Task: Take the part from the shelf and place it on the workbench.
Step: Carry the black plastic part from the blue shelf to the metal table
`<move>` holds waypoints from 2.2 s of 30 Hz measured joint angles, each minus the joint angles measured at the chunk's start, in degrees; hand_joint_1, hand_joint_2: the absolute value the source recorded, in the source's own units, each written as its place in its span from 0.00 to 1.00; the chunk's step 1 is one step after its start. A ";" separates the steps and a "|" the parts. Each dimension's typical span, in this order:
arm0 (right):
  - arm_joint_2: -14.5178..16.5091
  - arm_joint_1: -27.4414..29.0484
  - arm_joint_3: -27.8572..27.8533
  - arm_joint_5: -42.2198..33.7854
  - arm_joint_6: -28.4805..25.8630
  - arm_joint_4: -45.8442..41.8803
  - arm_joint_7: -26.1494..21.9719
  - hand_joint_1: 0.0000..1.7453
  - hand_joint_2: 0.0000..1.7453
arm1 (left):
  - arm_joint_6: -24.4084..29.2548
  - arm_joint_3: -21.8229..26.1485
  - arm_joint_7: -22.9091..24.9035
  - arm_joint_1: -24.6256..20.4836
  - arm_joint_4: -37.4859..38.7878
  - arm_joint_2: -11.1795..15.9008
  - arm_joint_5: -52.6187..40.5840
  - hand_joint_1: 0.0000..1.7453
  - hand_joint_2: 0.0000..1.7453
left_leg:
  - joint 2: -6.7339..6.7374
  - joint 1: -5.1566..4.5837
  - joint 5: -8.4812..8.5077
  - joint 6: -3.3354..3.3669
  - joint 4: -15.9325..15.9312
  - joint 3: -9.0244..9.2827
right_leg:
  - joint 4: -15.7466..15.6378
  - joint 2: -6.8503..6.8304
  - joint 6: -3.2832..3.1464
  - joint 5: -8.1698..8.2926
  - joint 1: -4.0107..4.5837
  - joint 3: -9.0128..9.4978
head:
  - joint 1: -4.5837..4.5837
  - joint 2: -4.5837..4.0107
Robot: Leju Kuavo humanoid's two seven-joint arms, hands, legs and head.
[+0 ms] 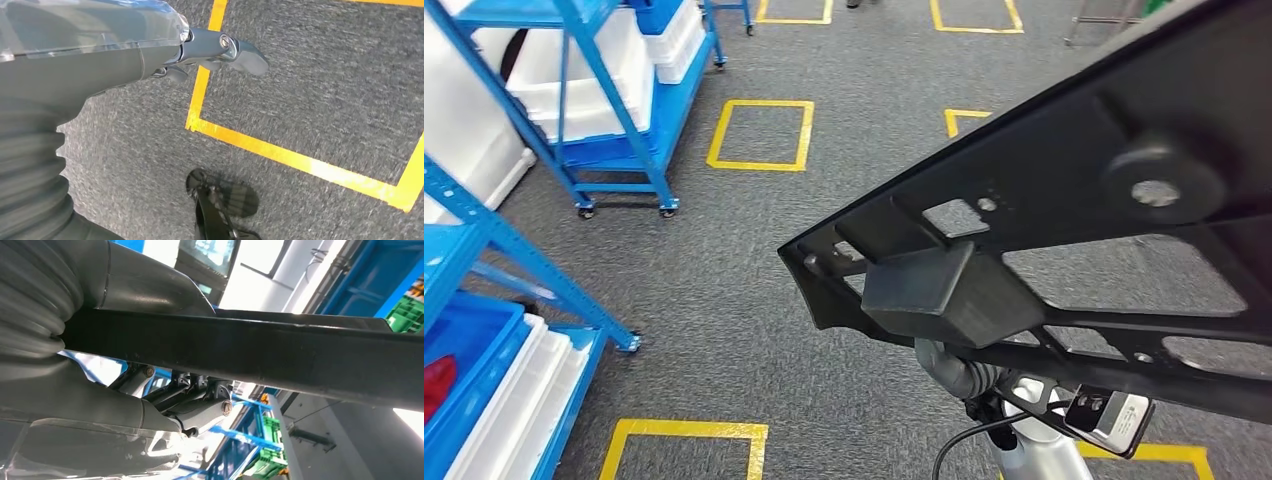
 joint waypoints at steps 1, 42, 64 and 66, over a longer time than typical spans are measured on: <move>-0.14 0.01 0.20 -0.01 -0.14 0.08 0.01 1.00 1.00 | -0.05 0.00 -0.02 0.11 0.00 -0.05 -0.13 0.00 1.00 | -0.11 0.02 0.12 -0.04 1.55 -1.13 | 0.08 0.85 0.02 -0.05 0.00 0.04 | -0.01 0.00; -0.17 -22.27 3.29 -6.01 2.27 16.98 4.16 1.00 1.00 | -0.61 0.39 1.92 -0.78 0.09 -5.56 -2.08 0.00 1.00 | -2.22 0.29 10.26 1.35 -14.54 3.49 | 2.46 4.21 2.50 -1.27 -0.31 -1.40 | 0.01 0.00; -2.49 -10.65 0.67 -4.00 1.27 15.36 2.03 1.00 1.00 | -0.43 4.15 -0.72 -0.11 0.02 -3.46 -1.67 0.00 1.00 | -0.24 0.21 3.70 -0.78 -0.54 -2.05 | 0.14 2.18 0.22 0.15 -0.15 -0.23 | 0.01 0.00; -2.53 -10.46 0.67 -3.96 1.27 15.15 2.03 1.00 1.00 | -0.68 4.15 -0.93 -0.22 0.02 -3.35 -1.94 0.00 1.00 | -1.83 0.29 7.86 -0.51 -8.36 1.20 | 0.59 3.67 0.53 -0.10 -0.21 -0.21 | 0.01 0.00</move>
